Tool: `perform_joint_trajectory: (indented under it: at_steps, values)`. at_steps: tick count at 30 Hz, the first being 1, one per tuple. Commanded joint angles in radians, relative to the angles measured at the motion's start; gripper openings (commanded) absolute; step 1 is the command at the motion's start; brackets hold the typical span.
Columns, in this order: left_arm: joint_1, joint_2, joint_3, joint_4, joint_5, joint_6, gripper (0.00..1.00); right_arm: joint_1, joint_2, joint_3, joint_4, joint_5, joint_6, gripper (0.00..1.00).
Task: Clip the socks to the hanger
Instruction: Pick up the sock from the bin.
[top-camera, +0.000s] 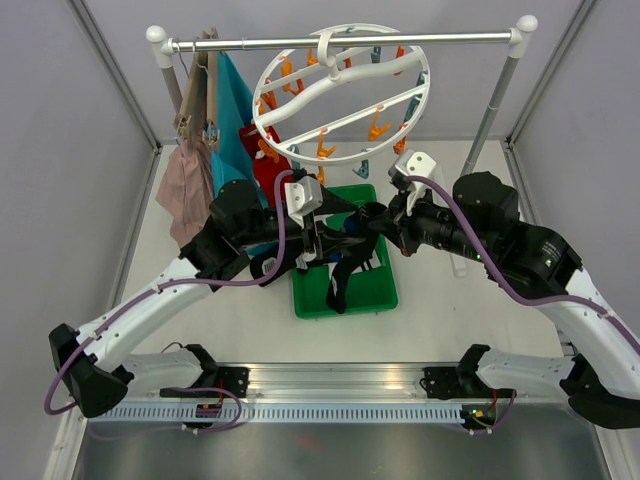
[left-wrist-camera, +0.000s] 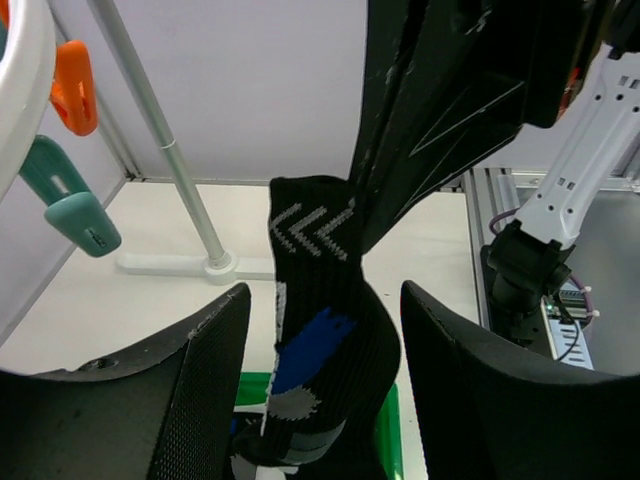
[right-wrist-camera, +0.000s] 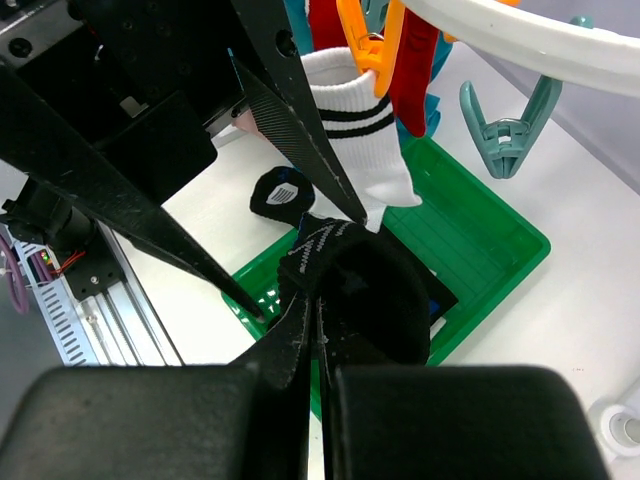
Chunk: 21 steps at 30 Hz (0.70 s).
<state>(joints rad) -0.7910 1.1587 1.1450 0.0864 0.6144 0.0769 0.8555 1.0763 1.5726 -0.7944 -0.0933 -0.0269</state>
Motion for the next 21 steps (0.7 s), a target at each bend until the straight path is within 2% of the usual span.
perform_joint_trajectory:
  at_steps: [1,7,11,16,17,20,21]
  values:
    - [0.004,0.007,0.002,0.076,0.071,-0.043,0.67,0.005,0.007,0.036,0.007,0.001,-0.015,0.00]
    - [0.004,0.035,-0.001,0.092,0.091,-0.066,0.66,0.007,0.013,0.038,0.017,0.014,-0.013,0.00]
    - [0.004,0.042,-0.001,0.102,0.090,-0.066,0.61,0.008,0.019,0.041,0.017,0.015,-0.011,0.00]
    - [0.004,0.038,-0.018,0.139,0.059,-0.095,0.43,0.007,0.022,0.035,0.021,0.015,-0.008,0.00]
    - [0.004,0.039,-0.014,0.141,0.061,-0.094,0.34,0.008,0.024,0.035,0.021,0.015,-0.010,0.00]
    - [0.004,0.042,-0.010,0.133,0.053,-0.098,0.22,0.008,0.025,0.032,0.023,0.017,-0.007,0.00]
    - [0.004,0.042,-0.011,0.131,0.047,-0.100,0.20,0.010,0.025,0.033,0.021,0.020,-0.007,0.00]
